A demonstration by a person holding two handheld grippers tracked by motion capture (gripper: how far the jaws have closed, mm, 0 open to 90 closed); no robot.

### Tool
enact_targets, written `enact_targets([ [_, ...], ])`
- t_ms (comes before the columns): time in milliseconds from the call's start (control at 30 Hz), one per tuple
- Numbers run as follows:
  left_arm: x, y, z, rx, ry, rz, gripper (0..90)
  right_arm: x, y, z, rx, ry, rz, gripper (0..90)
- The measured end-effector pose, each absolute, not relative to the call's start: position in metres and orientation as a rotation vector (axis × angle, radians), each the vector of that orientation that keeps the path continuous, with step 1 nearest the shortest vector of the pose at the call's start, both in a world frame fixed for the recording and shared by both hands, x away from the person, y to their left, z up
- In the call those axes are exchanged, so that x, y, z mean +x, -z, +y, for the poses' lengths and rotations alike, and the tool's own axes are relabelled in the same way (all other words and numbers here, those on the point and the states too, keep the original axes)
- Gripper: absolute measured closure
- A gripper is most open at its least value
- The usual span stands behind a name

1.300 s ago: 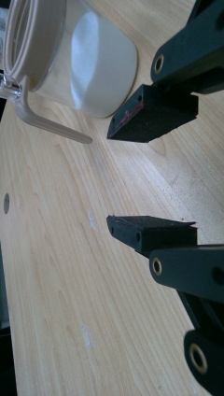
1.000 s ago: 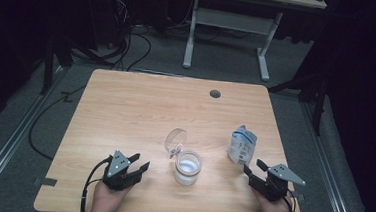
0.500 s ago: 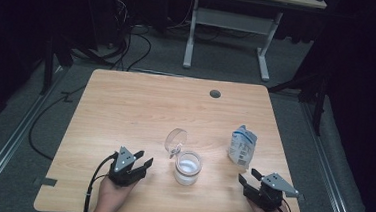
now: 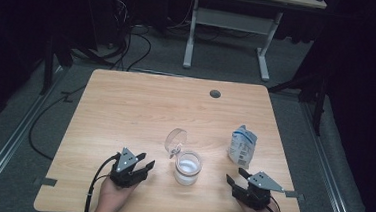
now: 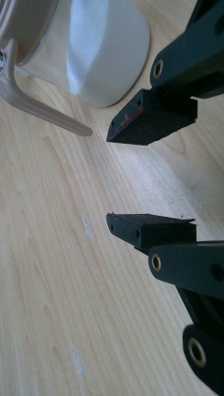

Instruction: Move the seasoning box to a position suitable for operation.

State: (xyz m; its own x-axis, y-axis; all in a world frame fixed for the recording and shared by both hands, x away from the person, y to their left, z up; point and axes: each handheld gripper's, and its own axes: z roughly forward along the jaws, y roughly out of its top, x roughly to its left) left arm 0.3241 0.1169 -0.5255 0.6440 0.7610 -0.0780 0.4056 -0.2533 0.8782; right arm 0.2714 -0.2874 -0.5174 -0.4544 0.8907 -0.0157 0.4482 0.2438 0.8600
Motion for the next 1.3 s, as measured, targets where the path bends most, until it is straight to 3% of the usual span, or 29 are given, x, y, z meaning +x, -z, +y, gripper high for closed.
enact_targets([
  [567, 0.297, 0.515, 0.143, 1.807, -0.464, 1.014, 56.6, 0.302, 0.517, -0.246, 1.111, -1.208, 2.121, 52.0],
  [933, 0.302, 0.509, 0.128, 1.807, -0.458, 0.974, 60.7, 0.299, 0.519, -0.232, 1.056, -1.211, 2.164, 56.1],
  [1300, 0.314, 0.504, 0.105, 1.799, -0.385, 0.947, 74.4, 0.29, 0.522, -0.232, 1.052, -1.195, 2.19, 65.1],
])
